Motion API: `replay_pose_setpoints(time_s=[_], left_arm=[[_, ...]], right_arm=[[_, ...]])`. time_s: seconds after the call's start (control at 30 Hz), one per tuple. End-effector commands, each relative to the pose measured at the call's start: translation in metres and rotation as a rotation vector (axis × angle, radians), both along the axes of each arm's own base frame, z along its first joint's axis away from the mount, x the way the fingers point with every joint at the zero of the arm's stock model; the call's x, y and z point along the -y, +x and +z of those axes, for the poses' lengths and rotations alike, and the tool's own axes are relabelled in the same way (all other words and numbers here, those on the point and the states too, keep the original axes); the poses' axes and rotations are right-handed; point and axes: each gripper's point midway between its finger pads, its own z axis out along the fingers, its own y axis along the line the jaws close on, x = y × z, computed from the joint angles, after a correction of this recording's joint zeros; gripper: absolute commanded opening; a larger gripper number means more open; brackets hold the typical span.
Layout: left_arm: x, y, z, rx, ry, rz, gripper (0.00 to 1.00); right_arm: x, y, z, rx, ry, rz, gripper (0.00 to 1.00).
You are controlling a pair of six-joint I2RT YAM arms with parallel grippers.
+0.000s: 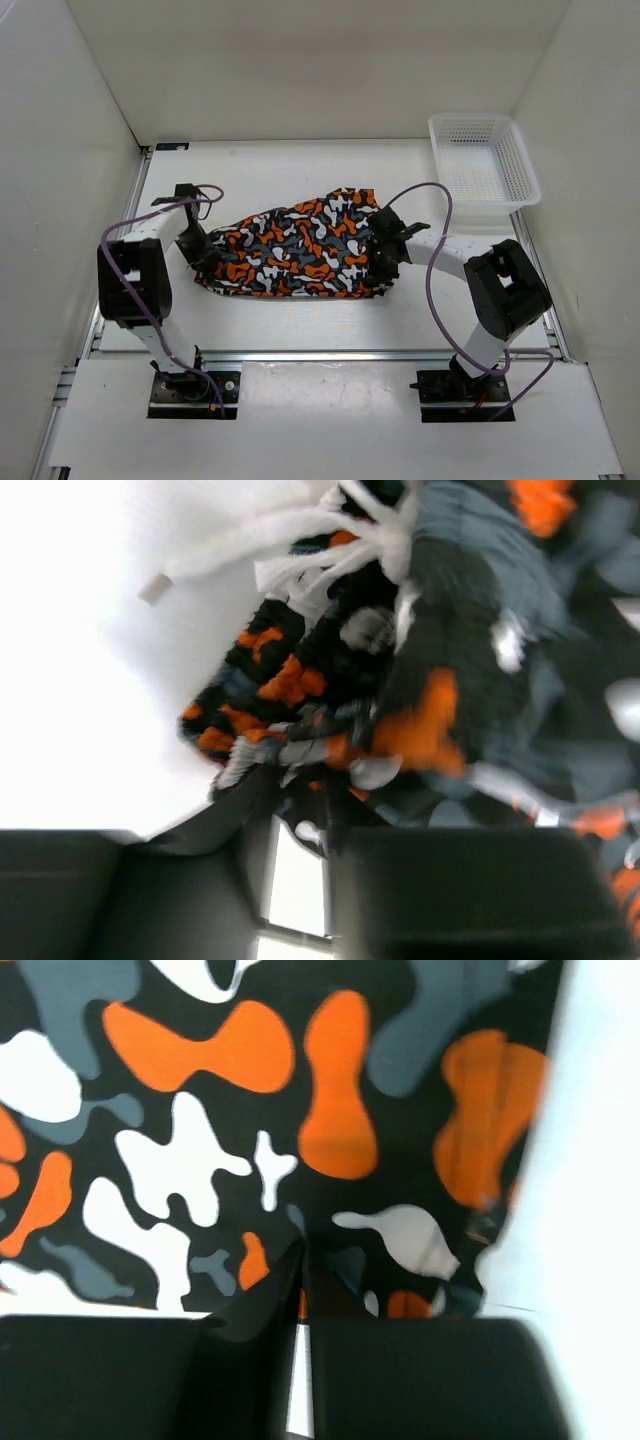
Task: Fold and stack the shorts
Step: Fold the shorts
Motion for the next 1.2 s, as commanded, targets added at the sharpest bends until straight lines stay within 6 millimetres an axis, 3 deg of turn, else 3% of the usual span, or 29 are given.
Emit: replay_pose_setpoints(time_s=[0.0,0.03,0.07,0.1,0.2,0.23,0.3,0.53,0.63,0.73,0.87,0.93,1.03,1.07,1.1,1.13,1.17], left_arm=[[-0.001,0.011,0.048,0.173,-0.011,0.016,0.44],[-0.004,0.008,0.054,0.185,-0.009,0.028,0.6],[-0.002,0.007,0.058,0.199,-0.023,0.025,0.66],[-0.005,0.003,0.065,0.227,-0.029,0.039,0.7],[-0.005,-0.006,0.073,0.249,-0.052,0.051,0.83],[-0.004,-0.012,0.065,0.226,-0.056,0.061,0.89],[-0.002,-0.011,0.06,0.237,-0.086,0.065,0.9],[-0.002,-0.008,0.01,0.188,-0.244,0.145,0.92],[-0.004,0.0,0.008,0.198,-0.247,0.163,0.92],[-0.011,0.007,0.006,0.212,-0.213,0.178,0.88],[-0.017,0.01,-0.015,0.147,-0.188,0.212,0.79],[-0.02,0.015,-0.016,0.147,-0.177,0.214,0.73],[-0.026,0.028,-0.013,0.173,-0.157,0.224,0.54],[-0.027,0.032,-0.01,0.182,-0.156,0.224,0.32],[-0.031,0.033,-0.004,0.194,-0.136,0.215,0.18],[-0.034,0.037,0.003,0.211,-0.123,0.216,0.1],[-0.037,0.039,0.014,0.234,-0.105,0.207,0.1]], right_arm=[[0.019,0.013,0.024,0.089,-0.096,0.041,0.13],[0.017,0.016,0.033,0.109,-0.088,0.05,0.19],[0.015,0.021,0.047,0.128,-0.076,0.048,0.27],[0.013,0.023,0.061,0.158,-0.058,0.046,0.46],[0.011,0.03,0.093,0.222,-0.03,0.037,0.71],[0.011,0.03,0.099,0.232,-0.023,0.036,0.72],[0.012,0.031,0.112,0.257,-0.019,0.03,0.74],[0.019,0.032,0.139,0.311,-0.029,0.028,0.74],[0.025,0.028,0.145,0.32,-0.039,0.033,0.74],[0.03,0.025,0.145,0.323,-0.039,0.023,0.75],[0.039,0.023,0.142,0.313,-0.047,0.005,0.75],[0.039,0.022,0.145,0.322,-0.042,0.004,0.75],[0.04,0.022,0.148,0.33,-0.037,0.003,0.75],[0.045,0.021,0.15,0.334,-0.046,-0.011,0.75],[0.045,0.021,0.15,0.334,-0.046,-0.011,0.75],[0.048,0.02,0.153,0.341,-0.051,-0.015,0.75],[0.048,0.02,0.153,0.341,-0.051,-0.015,0.75]])
